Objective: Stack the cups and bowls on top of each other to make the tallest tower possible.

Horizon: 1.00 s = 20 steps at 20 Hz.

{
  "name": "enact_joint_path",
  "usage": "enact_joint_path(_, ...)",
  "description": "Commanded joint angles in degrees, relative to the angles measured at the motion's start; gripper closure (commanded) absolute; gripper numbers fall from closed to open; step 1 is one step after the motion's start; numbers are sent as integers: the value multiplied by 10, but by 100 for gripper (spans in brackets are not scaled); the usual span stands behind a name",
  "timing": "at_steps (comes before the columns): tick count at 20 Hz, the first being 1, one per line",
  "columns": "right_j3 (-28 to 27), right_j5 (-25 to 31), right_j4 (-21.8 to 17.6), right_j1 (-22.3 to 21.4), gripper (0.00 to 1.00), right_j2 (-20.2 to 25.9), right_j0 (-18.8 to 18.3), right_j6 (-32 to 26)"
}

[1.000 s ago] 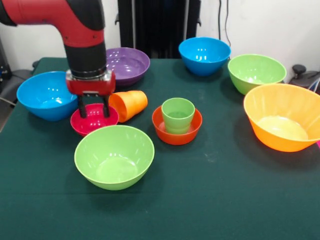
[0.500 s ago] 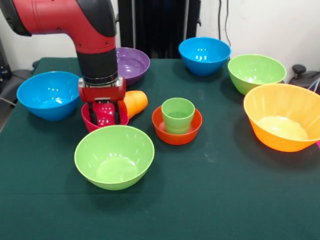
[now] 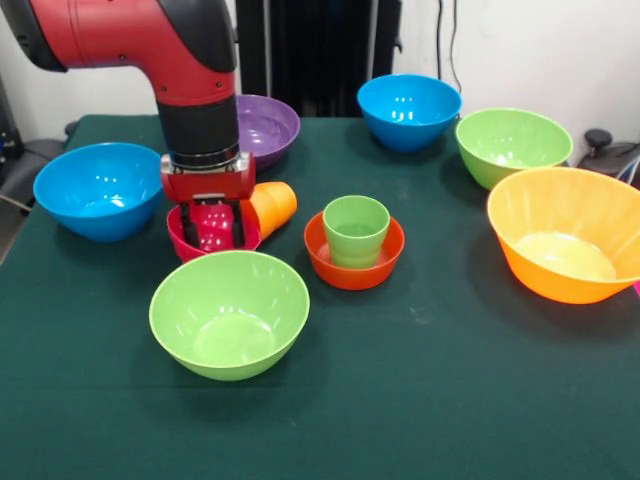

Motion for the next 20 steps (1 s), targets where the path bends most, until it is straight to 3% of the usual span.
enact_joint_path(1, 41, 36, -25, -40, 0, 11, 8, -78)
enact_joint_path(10, 57, 99, 5, -128, 0, 37, -21, -132)
enact_joint_path(15, 52, 98, -3, -128, 0, 44, -25, -128)
enact_joint_path(20, 32, 80, -28, -92, 0, 38, -27, -115)
